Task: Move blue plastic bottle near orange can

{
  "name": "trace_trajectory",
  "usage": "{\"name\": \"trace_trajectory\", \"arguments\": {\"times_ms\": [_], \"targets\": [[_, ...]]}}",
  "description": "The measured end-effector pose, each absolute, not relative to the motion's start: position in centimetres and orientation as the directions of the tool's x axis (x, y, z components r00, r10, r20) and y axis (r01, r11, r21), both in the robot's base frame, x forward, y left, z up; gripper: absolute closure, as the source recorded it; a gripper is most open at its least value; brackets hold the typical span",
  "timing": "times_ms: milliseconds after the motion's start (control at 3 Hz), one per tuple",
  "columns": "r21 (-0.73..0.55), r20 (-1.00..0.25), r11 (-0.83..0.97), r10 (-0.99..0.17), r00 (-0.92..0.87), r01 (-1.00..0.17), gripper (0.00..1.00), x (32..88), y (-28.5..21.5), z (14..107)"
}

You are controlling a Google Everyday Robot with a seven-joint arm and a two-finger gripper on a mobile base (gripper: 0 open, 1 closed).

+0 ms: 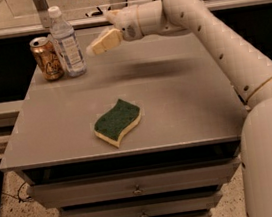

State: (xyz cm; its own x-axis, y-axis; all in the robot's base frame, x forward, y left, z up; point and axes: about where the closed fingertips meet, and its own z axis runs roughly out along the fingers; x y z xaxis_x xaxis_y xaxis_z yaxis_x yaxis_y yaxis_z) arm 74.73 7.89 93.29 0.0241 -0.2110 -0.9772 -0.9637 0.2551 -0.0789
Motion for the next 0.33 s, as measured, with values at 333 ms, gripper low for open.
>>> {"name": "trace_trajectory", "arguments": {"times_ms": [333], "targets": [[-0.079, -0.977, 0.260, -0.212, 0.023, -0.962, 0.00, 74.75, 7.46, 93.32]]}}
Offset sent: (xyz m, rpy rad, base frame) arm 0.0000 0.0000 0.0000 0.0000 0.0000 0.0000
